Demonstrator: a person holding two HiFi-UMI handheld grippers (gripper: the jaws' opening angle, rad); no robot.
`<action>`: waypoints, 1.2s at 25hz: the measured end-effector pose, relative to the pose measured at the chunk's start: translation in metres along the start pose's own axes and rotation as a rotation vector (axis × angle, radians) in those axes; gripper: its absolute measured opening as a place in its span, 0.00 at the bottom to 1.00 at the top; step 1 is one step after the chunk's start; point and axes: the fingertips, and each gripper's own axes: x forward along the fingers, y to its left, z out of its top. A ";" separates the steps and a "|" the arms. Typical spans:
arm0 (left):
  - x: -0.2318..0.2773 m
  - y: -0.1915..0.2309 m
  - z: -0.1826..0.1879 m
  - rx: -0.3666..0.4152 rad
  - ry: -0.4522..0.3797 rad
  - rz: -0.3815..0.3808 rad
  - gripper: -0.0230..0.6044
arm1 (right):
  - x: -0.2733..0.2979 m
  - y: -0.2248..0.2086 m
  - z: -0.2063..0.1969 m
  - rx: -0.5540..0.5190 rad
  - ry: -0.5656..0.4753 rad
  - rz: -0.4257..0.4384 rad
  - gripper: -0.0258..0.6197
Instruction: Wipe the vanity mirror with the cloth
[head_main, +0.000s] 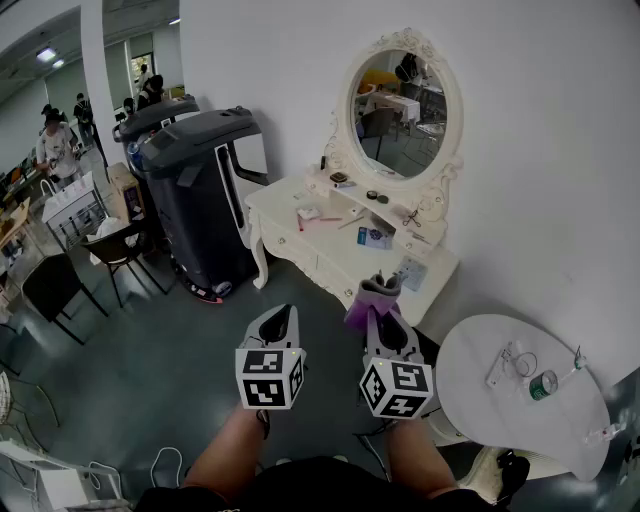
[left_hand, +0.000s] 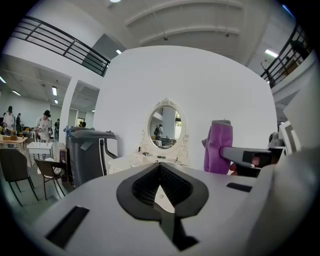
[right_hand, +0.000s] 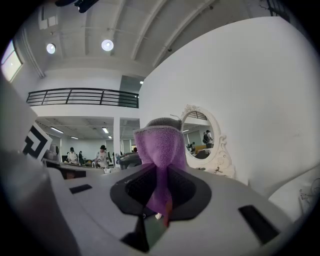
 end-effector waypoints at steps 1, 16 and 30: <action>0.000 0.003 -0.001 0.002 0.002 -0.003 0.03 | 0.002 0.003 0.000 0.002 -0.001 -0.001 0.14; -0.001 0.061 -0.012 -0.002 0.040 -0.062 0.03 | 0.029 0.052 -0.011 -0.043 0.006 -0.056 0.14; 0.021 0.093 -0.031 -0.001 0.090 -0.080 0.03 | 0.061 0.074 -0.040 -0.073 0.049 -0.080 0.14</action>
